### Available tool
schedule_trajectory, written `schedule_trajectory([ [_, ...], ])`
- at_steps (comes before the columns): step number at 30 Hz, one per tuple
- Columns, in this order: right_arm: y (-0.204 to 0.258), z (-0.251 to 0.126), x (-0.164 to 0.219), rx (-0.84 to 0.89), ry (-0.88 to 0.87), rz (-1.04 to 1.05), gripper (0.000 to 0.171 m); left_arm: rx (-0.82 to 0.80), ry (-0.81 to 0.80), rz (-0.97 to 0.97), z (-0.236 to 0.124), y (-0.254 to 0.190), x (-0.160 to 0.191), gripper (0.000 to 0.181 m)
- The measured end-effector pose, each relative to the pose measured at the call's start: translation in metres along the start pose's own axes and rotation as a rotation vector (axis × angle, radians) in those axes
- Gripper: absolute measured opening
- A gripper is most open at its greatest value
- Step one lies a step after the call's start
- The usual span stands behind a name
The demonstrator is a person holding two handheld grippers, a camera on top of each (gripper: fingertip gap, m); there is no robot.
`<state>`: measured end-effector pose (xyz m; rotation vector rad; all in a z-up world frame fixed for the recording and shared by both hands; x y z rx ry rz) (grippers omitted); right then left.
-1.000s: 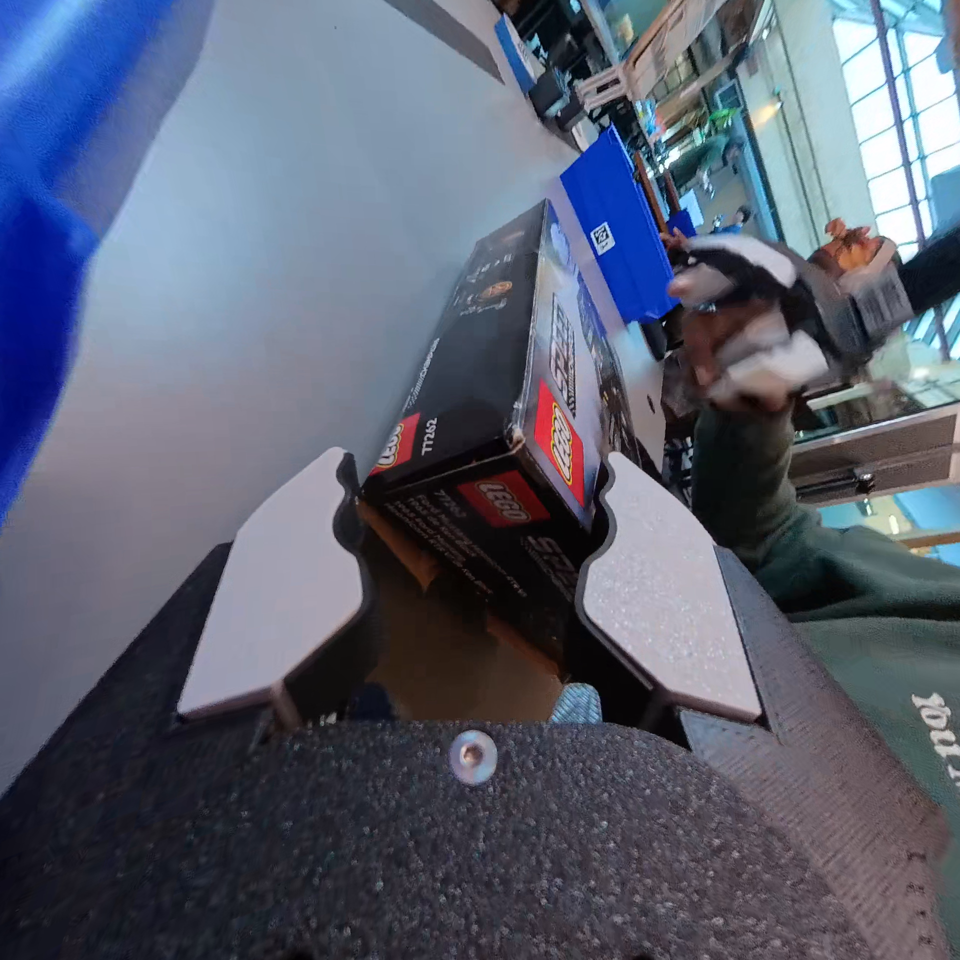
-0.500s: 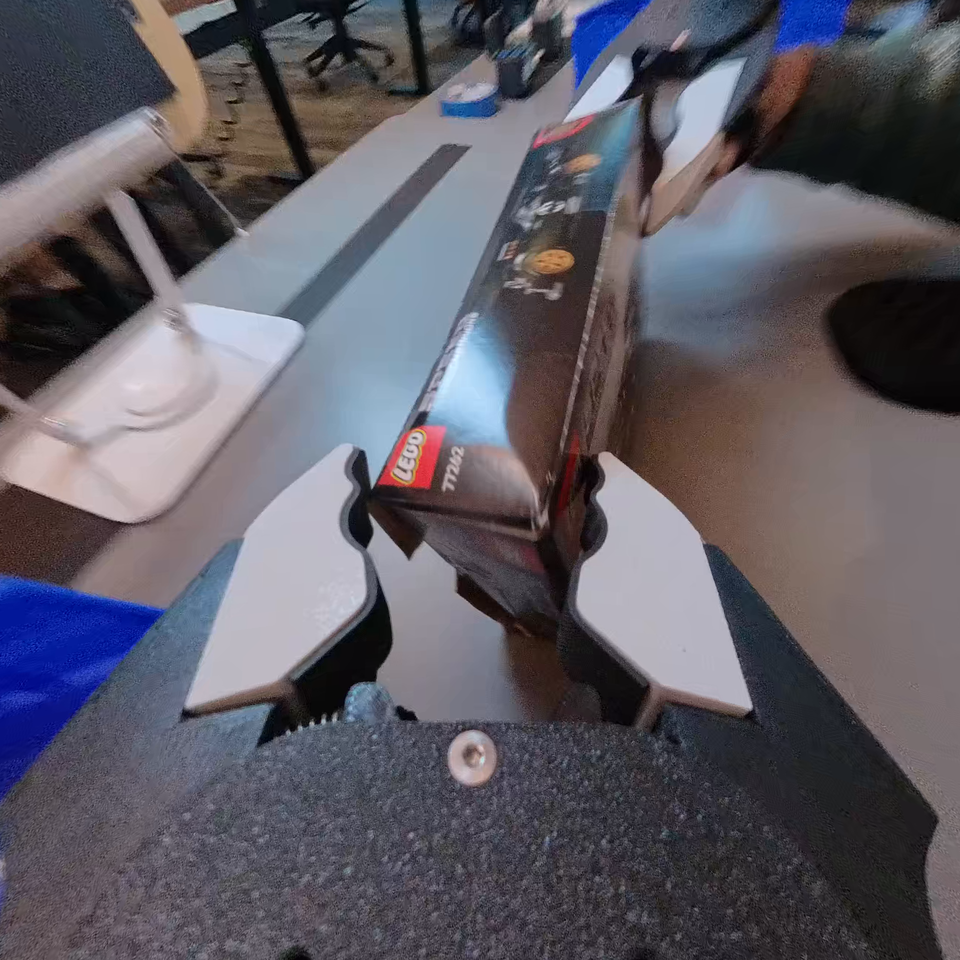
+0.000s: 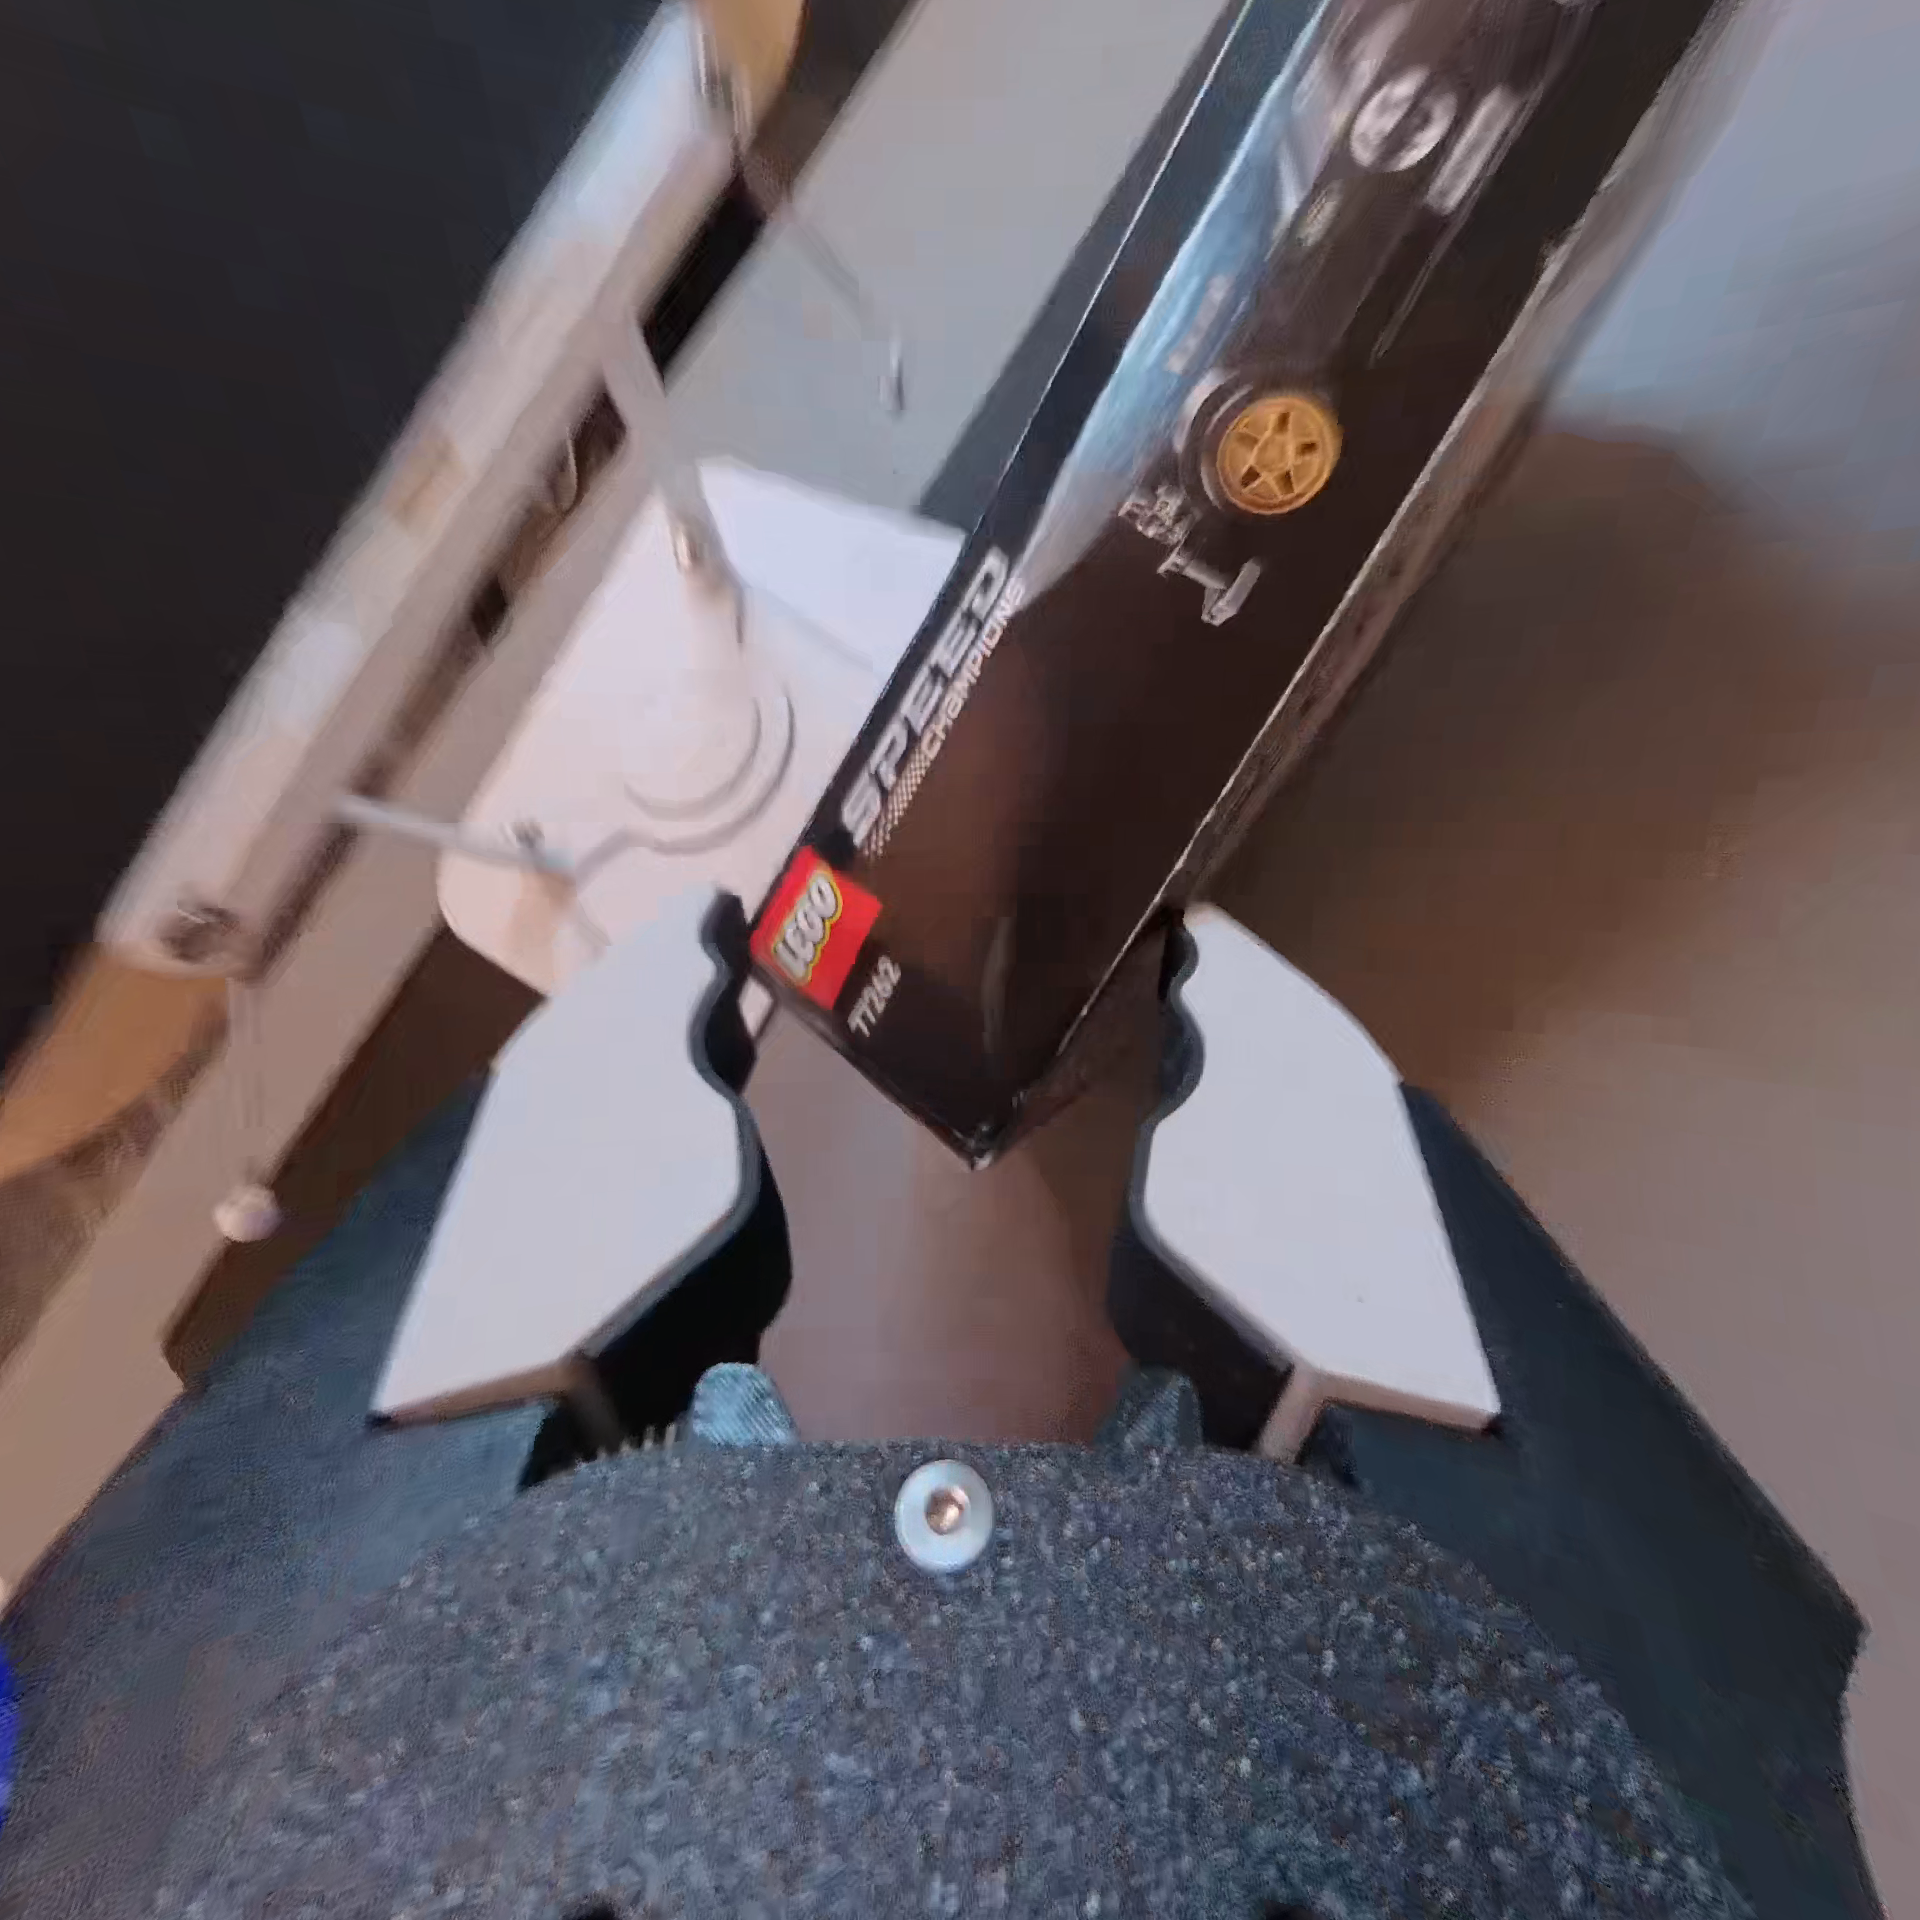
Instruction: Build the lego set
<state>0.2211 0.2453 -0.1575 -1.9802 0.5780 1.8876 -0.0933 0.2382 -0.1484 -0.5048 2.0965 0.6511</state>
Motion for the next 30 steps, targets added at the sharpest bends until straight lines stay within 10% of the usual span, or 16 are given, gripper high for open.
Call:
schedule_trajectory([
  [1,-0.006,0.004,0.014,0.014,0.007,0.055,0.075,-0.042,0.001,0.0,0.008,0.002,-0.001,0.079],
  [16,0.002,-0.002,0.02,0.116,-0.081,0.018,0.077,-0.163,-0.006,0.035,0.011,-0.009,-0.007,0.09],
  [30,0.13,-0.056,0.013,0.392,-0.04,-0.021,0.073,-0.239,-0.504,-0.281,-0.113,-0.092,0.038,0.051],
])
Point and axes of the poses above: each gripper's, where its closed fingertips meet, z out along the fingers, x out of its underside, y = z × x across the jaws, the point moved 9 cm from there along -z, back along the fingers, and after that the axes turned 15 degrees about -y, right-handed, at the moved point
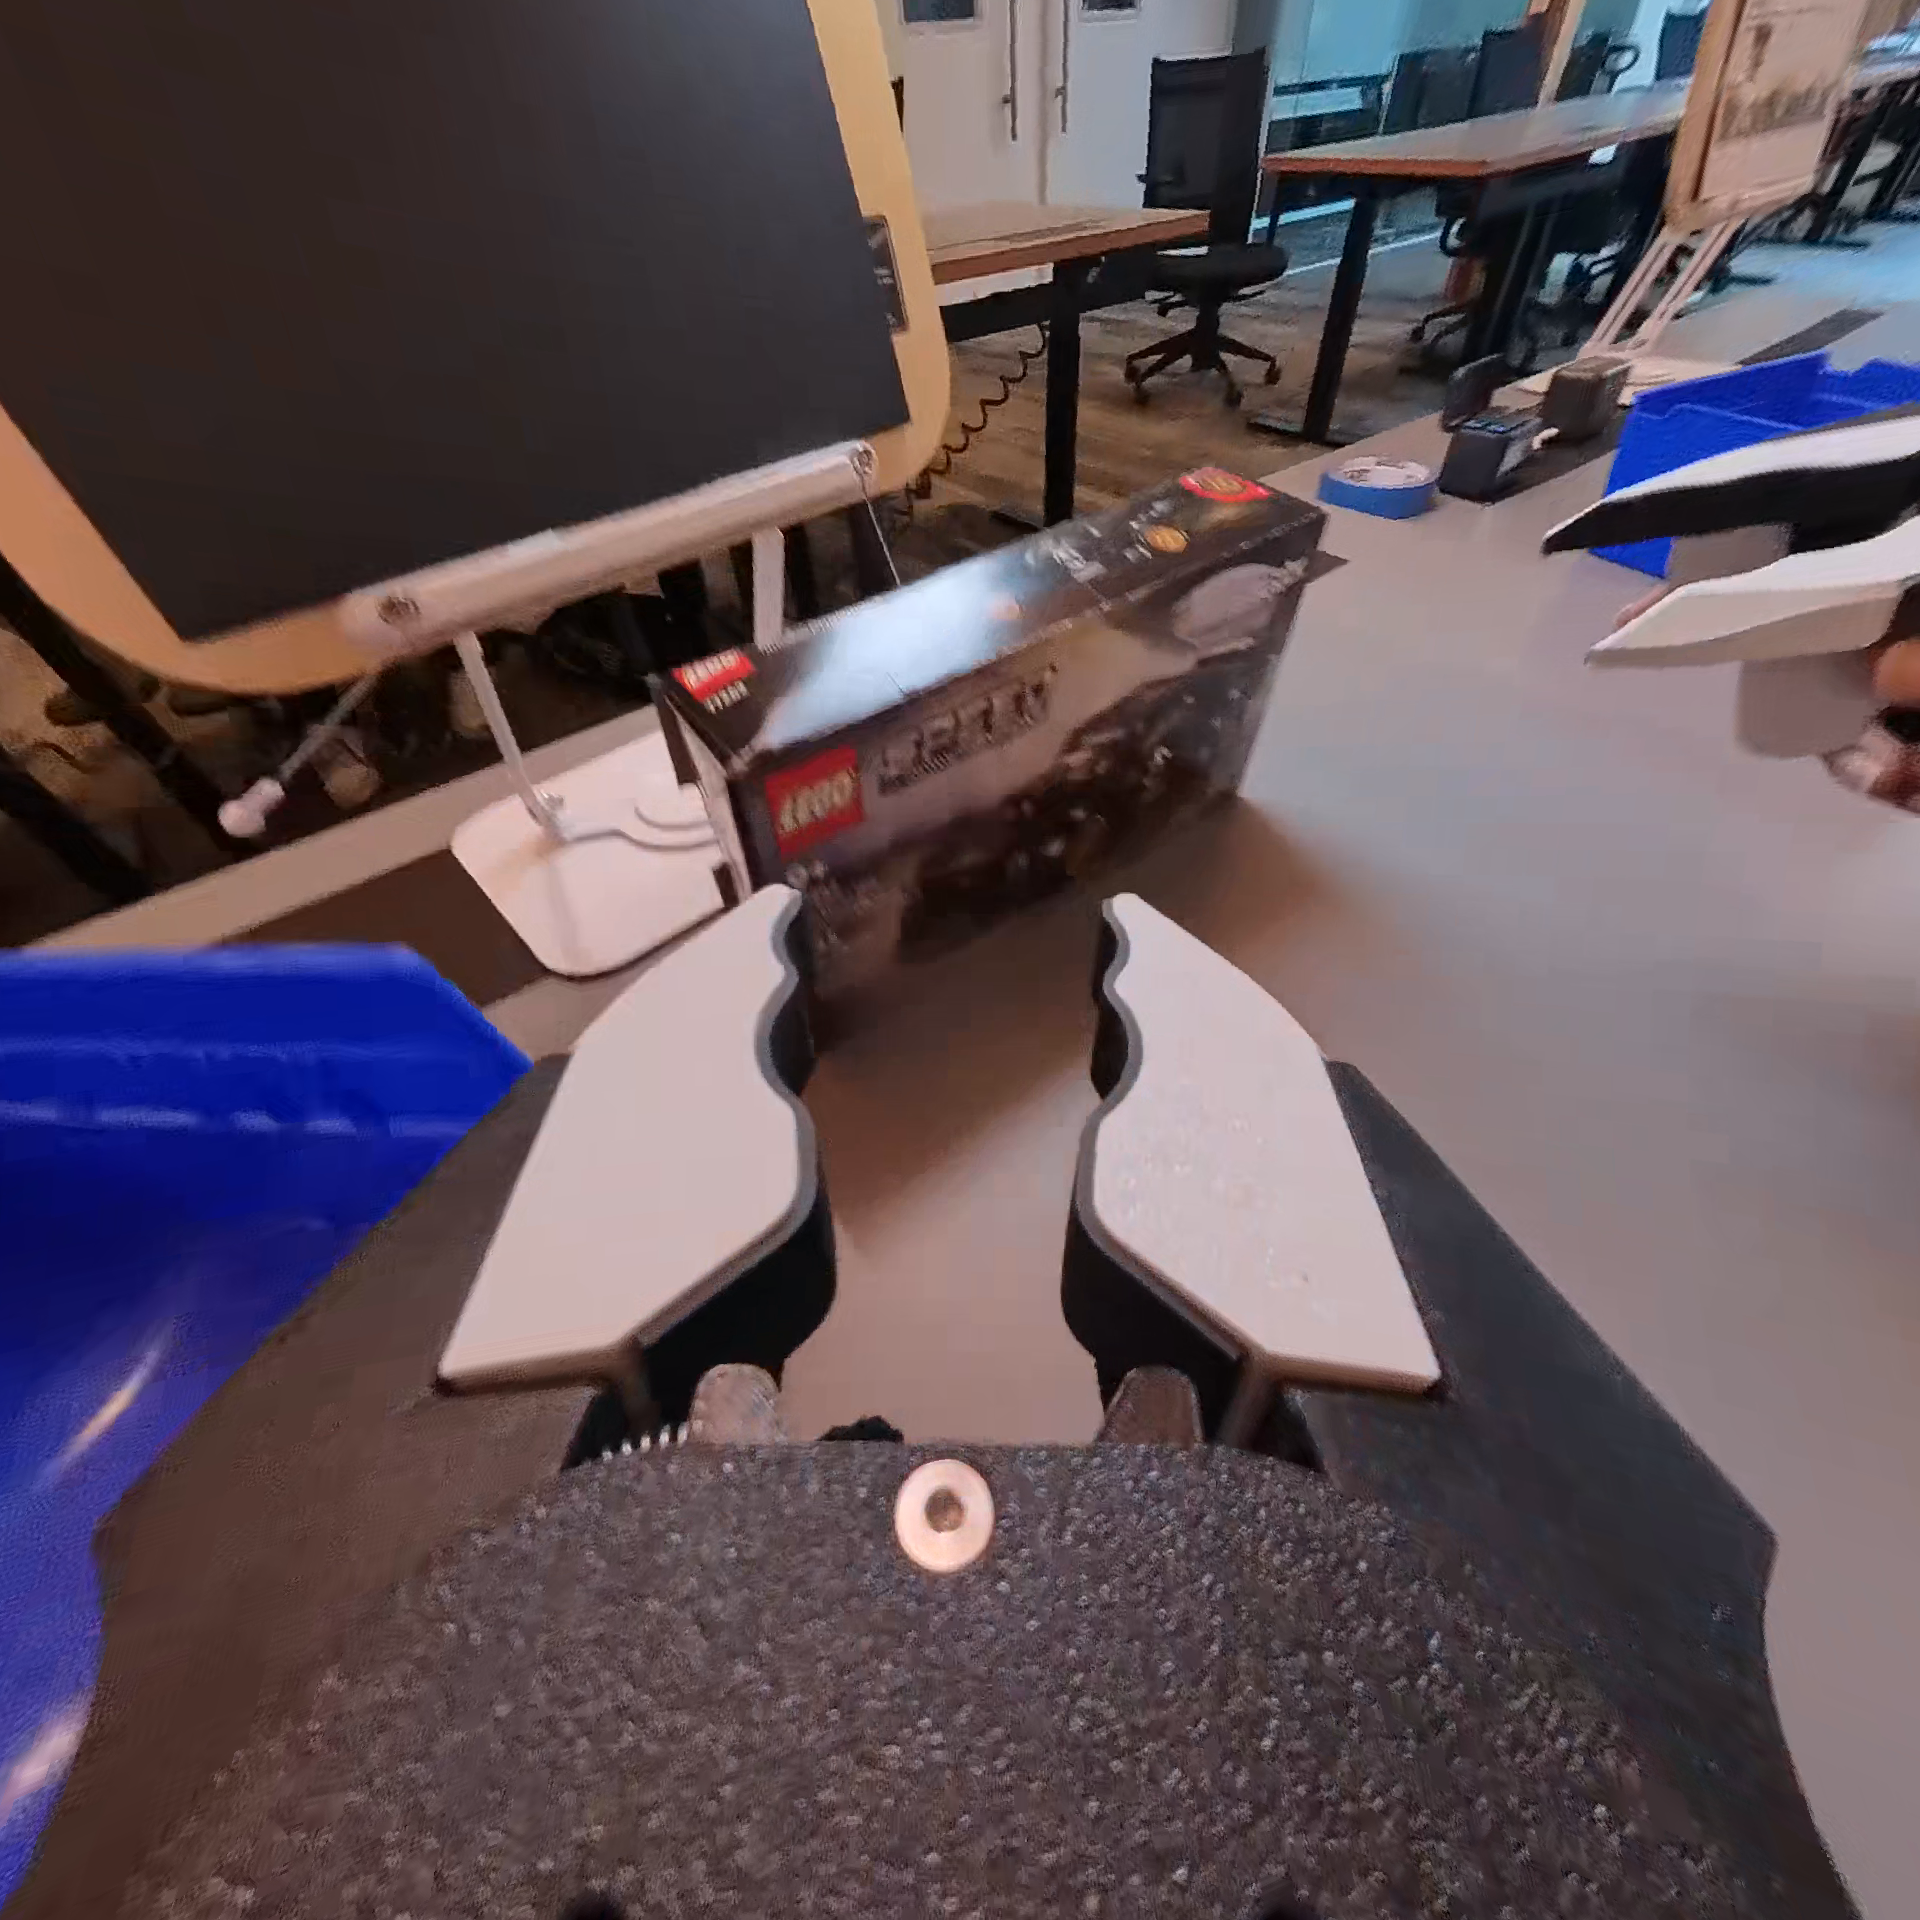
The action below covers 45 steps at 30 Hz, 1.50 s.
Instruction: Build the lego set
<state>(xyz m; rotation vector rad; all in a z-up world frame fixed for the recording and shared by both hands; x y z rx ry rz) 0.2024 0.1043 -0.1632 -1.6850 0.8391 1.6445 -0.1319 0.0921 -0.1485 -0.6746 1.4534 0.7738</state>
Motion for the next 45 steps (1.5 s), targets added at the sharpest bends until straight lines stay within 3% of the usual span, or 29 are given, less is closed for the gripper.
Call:
schedule_trajectory([
  [7,0.069,-0.039,0.032,0.067,0.036,-0.005,0.07,-0.026,-0.053,-0.129,-0.062,-0.046,0.026,0.027],
  [10,0.093,-0.054,0.04,0.114,0.039,0.026,0.059,-0.063,-0.074,-0.173,-0.072,-0.065,0.036,0.015],
  [13,0.109,-0.063,0.049,0.146,0.017,0.068,0.043,-0.1,-0.121,-0.211,-0.074,-0.079,0.041,0.0],
  [16,0.111,-0.065,0.06,0.238,-0.009,0.004,0.013,-0.187,-0.112,-0.104,-0.072,-0.079,0.056,0.0],
  [18,0.105,-0.063,0.063,0.262,0.004,0.044,0.0,-0.199,-0.093,-0.173,-0.069,-0.077,0.07,0.0],
  [20,0.098,-0.063,0.061,0.304,-0.036,0.039,0.0,-0.2,-0.07,-0.228,-0.067,-0.076,0.076,0.0],
  [26,0.096,-0.066,0.061,0.349,-0.062,0.03,0.0,-0.244,-0.088,-0.138,-0.072,-0.072,0.07,0.0],
  [45,0.097,-0.062,0.064,0.335,-0.039,0.009,0.0,-0.31,-0.082,-0.122,-0.077,-0.066,0.07,0.0],
])
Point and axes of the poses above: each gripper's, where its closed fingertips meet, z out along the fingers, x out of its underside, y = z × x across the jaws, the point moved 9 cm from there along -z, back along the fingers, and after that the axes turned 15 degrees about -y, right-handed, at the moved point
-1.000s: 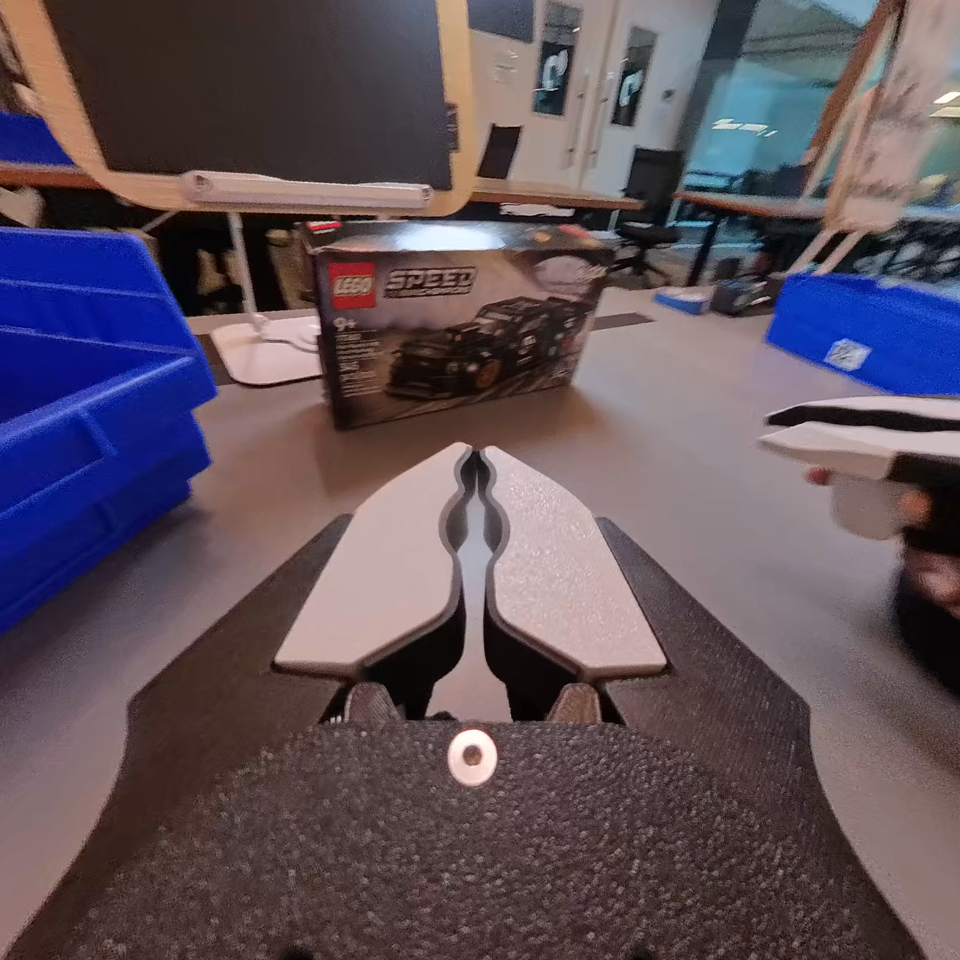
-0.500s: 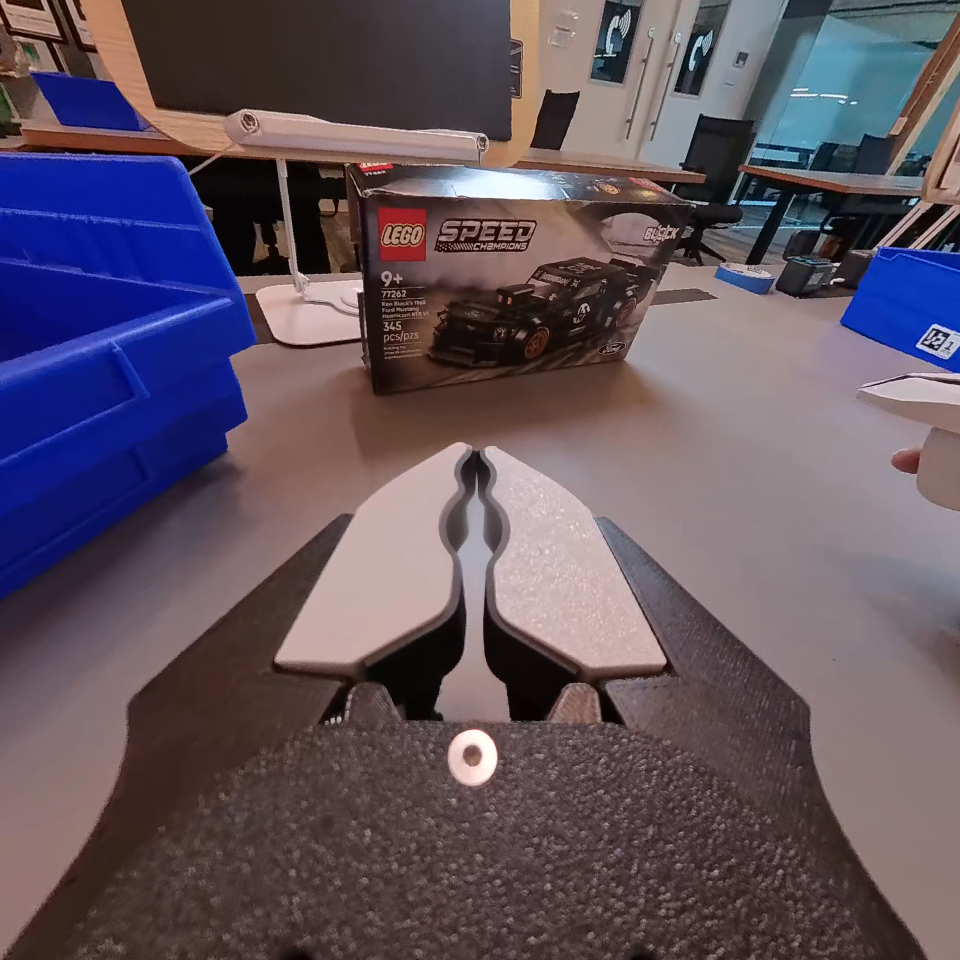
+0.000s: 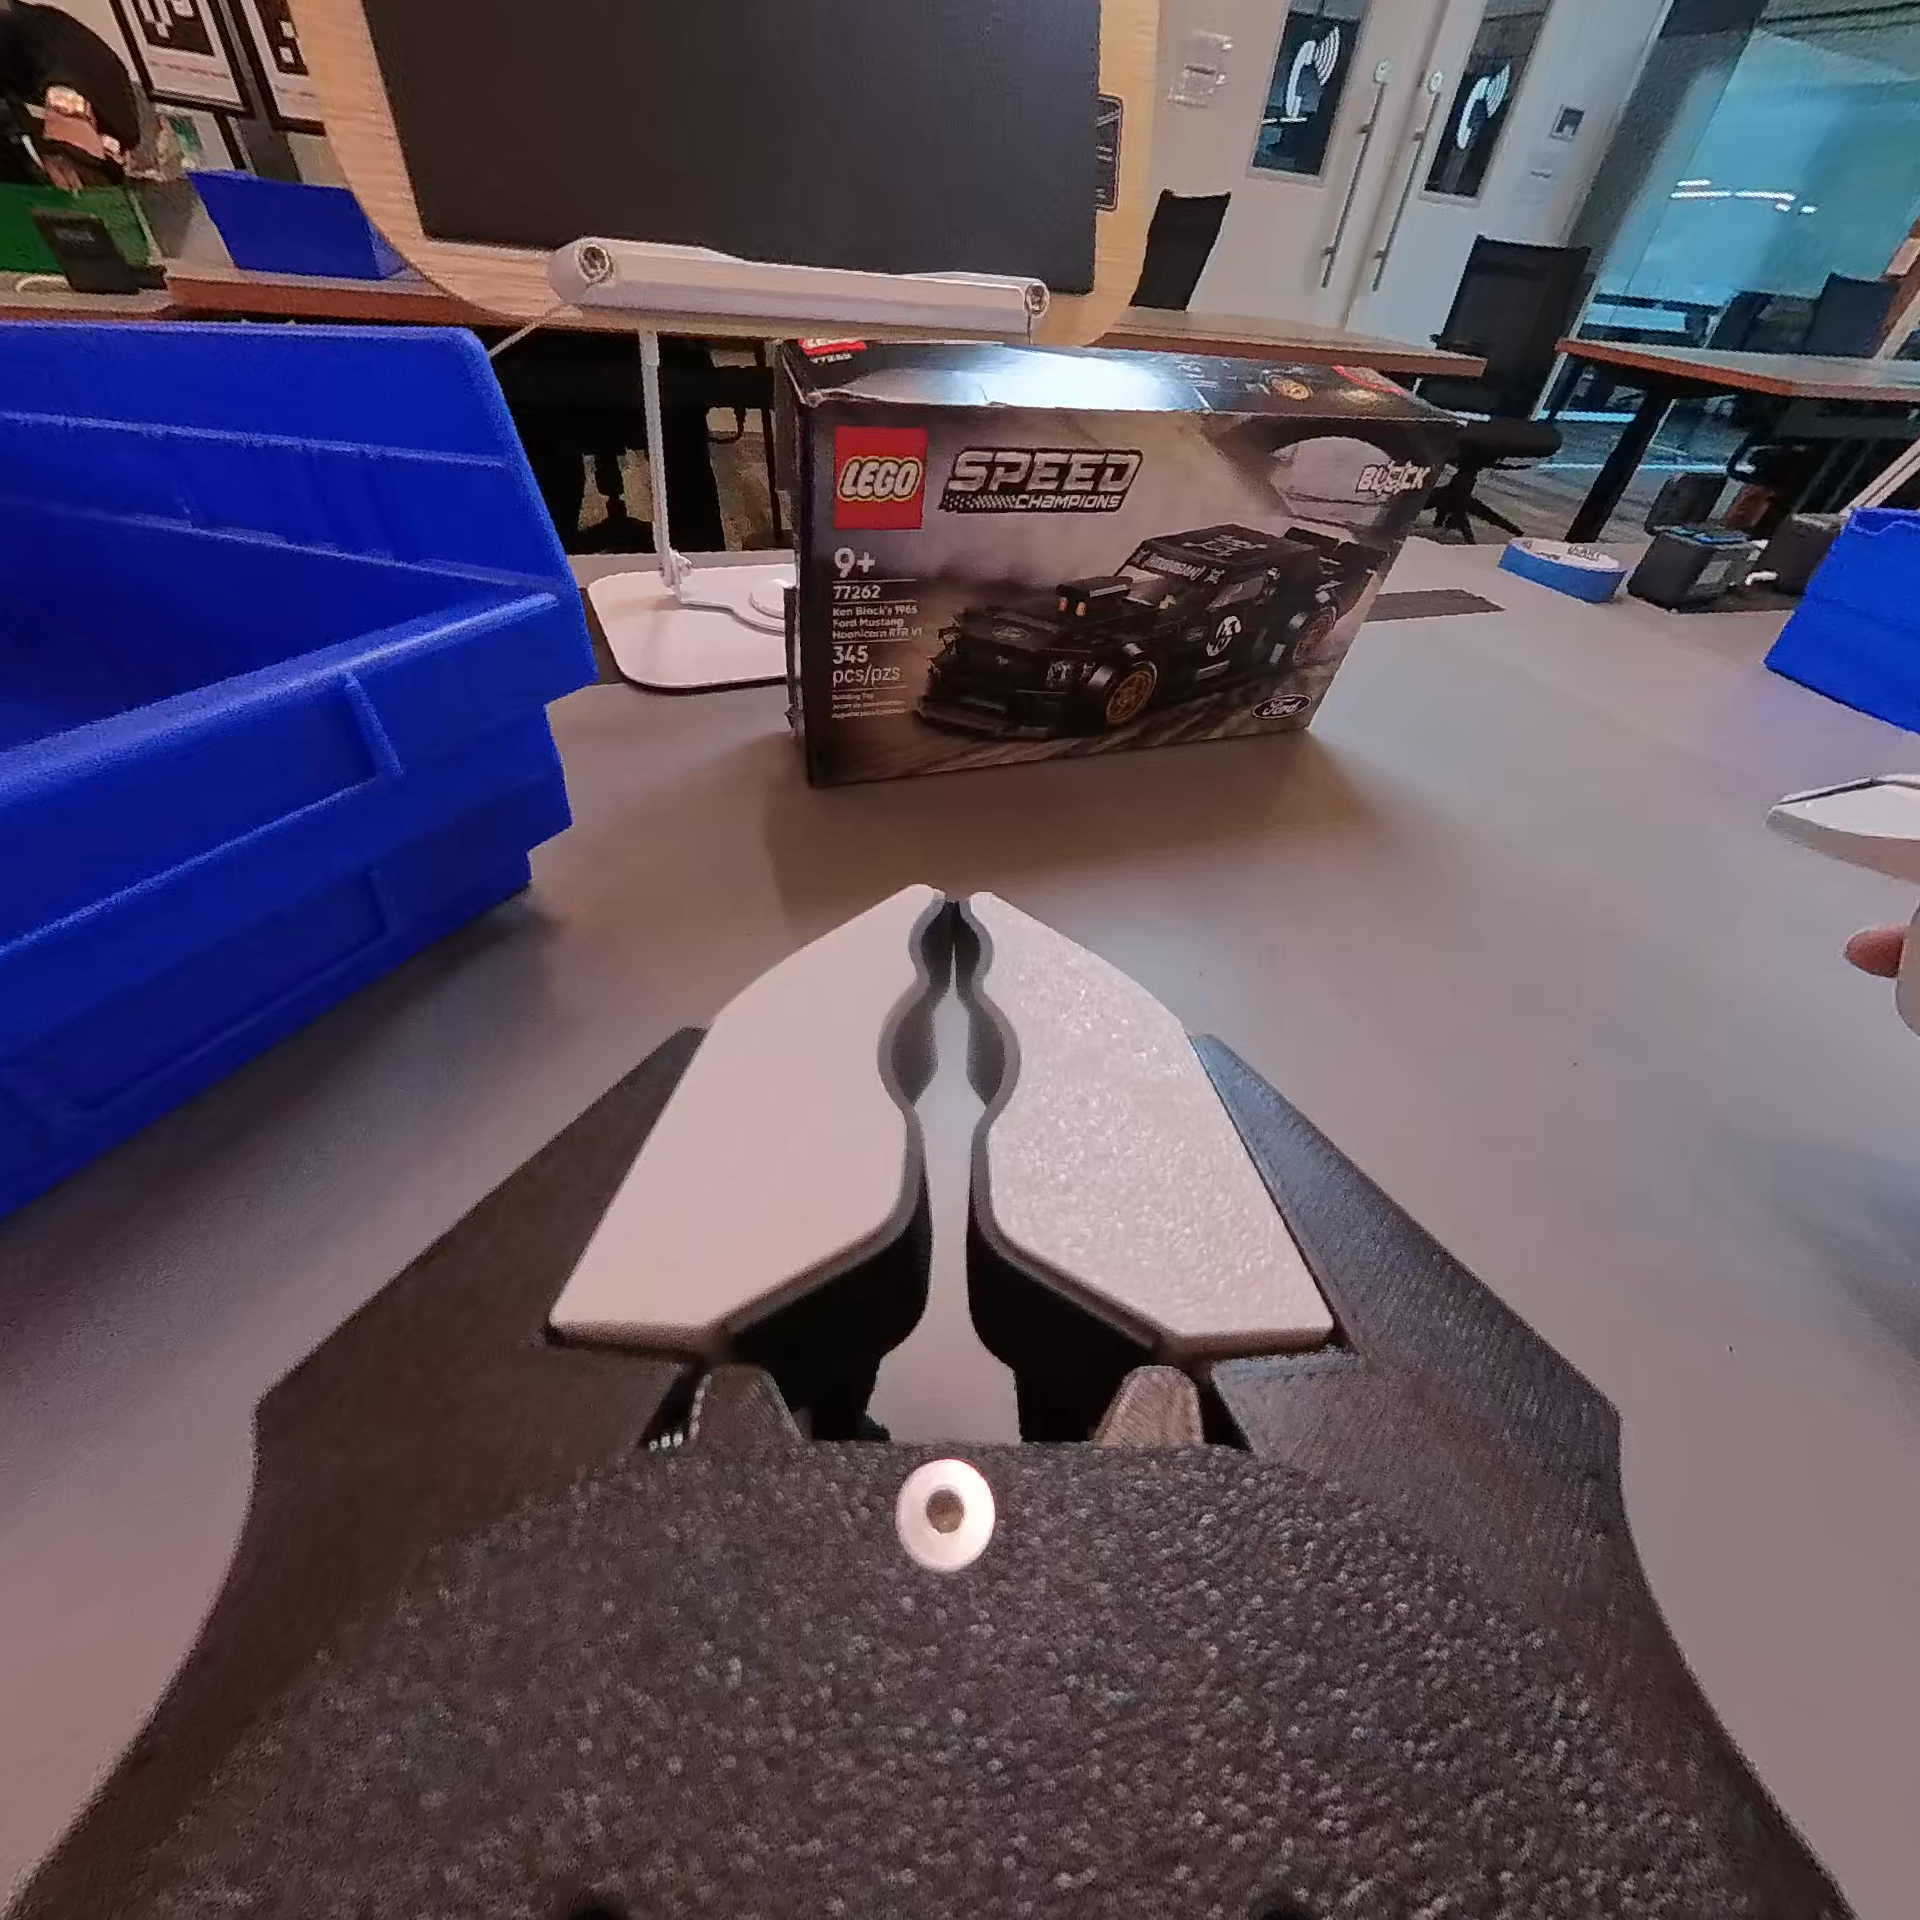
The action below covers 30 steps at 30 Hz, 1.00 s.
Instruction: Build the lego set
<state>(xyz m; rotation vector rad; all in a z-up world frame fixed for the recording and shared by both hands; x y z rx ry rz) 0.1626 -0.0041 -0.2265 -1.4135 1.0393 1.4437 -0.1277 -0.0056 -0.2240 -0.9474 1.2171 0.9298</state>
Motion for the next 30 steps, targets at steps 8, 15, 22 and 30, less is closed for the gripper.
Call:
schedule_trajectory([
  [8,-0.0012,-0.0015,-0.0009,0.029,-0.016,-0.006,0.0,-0.01,0.028,-0.007,0.0043,-0.0008,0.0037,0.0],
  [15,0.0011,-0.0013,-0.0006,0.022,-0.016,-0.028,0.0,-0.012,0.032,0.022,0.0029,-0.0016,0.0047,0.0],
  [22,0.0011,-0.0009,-0.0005,0.013,-0.018,-0.023,0.0,0.005,0.035,0.031,0.0041,-0.0039,0.0061,0.0],
  [30,0.0032,-0.001,-0.001,-0.002,-0.027,-0.035,0.0,0.01,0.047,0.033,0.0051,-0.0039,0.0074,0.0],
])
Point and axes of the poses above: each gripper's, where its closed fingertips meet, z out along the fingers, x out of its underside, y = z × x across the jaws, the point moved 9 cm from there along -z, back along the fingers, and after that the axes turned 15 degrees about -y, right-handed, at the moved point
